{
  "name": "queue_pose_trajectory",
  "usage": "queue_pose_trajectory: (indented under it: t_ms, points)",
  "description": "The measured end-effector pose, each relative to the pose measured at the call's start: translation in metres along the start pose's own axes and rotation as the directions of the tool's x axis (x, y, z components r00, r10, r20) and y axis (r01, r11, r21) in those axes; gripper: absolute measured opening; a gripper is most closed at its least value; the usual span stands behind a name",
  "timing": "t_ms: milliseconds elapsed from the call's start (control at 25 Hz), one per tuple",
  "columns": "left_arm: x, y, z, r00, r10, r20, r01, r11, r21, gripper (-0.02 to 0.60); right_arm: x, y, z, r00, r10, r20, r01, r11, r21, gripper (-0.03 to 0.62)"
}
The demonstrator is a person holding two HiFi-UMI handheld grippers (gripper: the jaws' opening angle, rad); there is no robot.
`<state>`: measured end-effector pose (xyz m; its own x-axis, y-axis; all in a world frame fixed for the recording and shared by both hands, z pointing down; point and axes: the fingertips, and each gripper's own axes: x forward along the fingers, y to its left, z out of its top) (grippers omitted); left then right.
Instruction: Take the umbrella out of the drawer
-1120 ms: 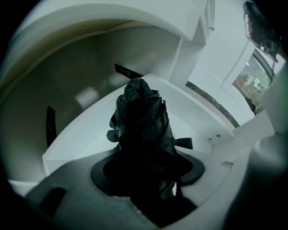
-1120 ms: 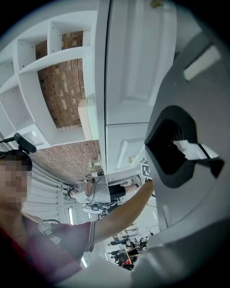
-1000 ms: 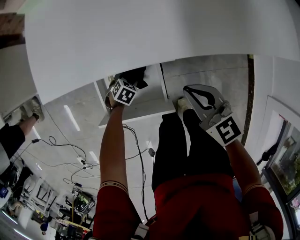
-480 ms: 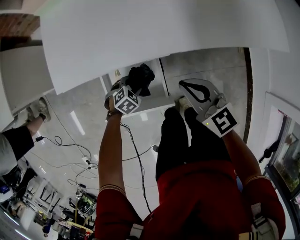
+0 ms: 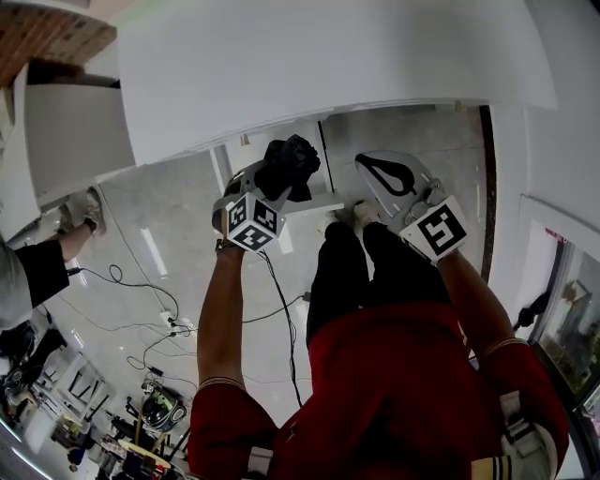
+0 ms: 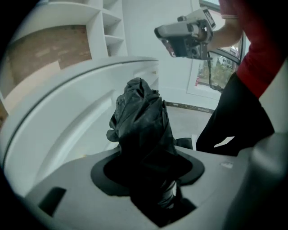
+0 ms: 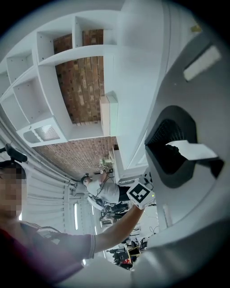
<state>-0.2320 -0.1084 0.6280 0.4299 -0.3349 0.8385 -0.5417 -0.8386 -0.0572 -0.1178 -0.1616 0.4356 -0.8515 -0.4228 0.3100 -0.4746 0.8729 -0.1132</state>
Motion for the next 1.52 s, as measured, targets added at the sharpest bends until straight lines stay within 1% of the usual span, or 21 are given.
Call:
queue_pose_trajectory:
  t_ms: [120,200,280,360,520,720,840,1040,1160,1240,1360,1440,1520]
  points:
    - [-0.039,0.001,0.029,0.994,0.056,0.092,-0.05,0.997,-0.066,0.244,-0.009,0.004,0.011,1.0,0.003,-0.03,-0.003,1.0,0.002,0.012]
    - [-0.069,0.004,0.05,0.982,0.107,0.153,-0.089,0.989,-0.121,0.244,-0.014,0.007,0.026,1.0,0.006,-0.014,-0.006,1.0,0.002,0.012]
    - [-0.098,0.006,0.076,0.962,0.168,0.213,-0.132,0.976,-0.173,0.244,-0.022,0.008,0.042,1.0,0.012,0.006,-0.012,1.0,-0.009,0.011]
    - [-0.126,0.007,0.102,0.934,0.233,0.27,-0.174,0.959,-0.225,0.244,-0.032,0.008,0.057,0.999,0.021,0.03,-0.02,1.0,-0.021,0.012]
    - [-0.179,0.002,0.144,0.865,0.355,0.354,-0.242,0.914,-0.324,0.244,-0.052,0.015,0.082,0.996,0.038,0.081,-0.036,0.999,-0.034,0.012]
    - [-0.238,0.0,0.184,0.757,0.488,0.434,-0.29,0.847,-0.445,0.244,-0.075,0.022,0.12,0.987,0.057,0.147,-0.05,0.998,-0.049,0.012]
    - [-0.267,-0.007,0.205,0.699,0.541,0.468,-0.31,0.819,-0.483,0.244,-0.091,0.028,0.14,0.98,0.07,0.187,-0.061,0.996,-0.058,0.012]
    - [-0.318,-0.023,0.227,0.609,0.612,0.504,-0.33,0.774,-0.541,0.244,-0.113,0.05,0.172,0.963,0.105,0.248,-0.089,0.993,-0.078,0.012]
    - [-0.338,-0.027,0.239,0.558,0.651,0.515,-0.334,0.744,-0.579,0.244,-0.121,0.052,0.185,0.952,0.13,0.277,-0.11,0.99,-0.087,0.012]
    - [-0.345,-0.027,0.245,0.537,0.672,0.509,-0.345,0.726,-0.594,0.244,-0.125,0.05,0.189,0.945,0.146,0.292,-0.125,0.988,-0.09,0.011]
    - [-0.352,-0.03,0.248,0.518,0.693,0.502,-0.364,0.709,-0.604,0.244,-0.128,0.051,0.191,0.936,0.17,0.308,-0.148,0.985,-0.093,0.012]
    - [-0.356,-0.033,0.247,0.513,0.706,0.489,-0.371,0.695,-0.616,0.244,-0.131,0.053,0.192,0.932,0.186,0.312,-0.162,0.982,-0.101,0.011]
    - [-0.355,-0.033,0.248,0.504,0.713,0.488,-0.373,0.689,-0.621,0.244,-0.131,0.051,0.192,0.928,0.199,0.317,-0.172,0.979,-0.111,0.011]
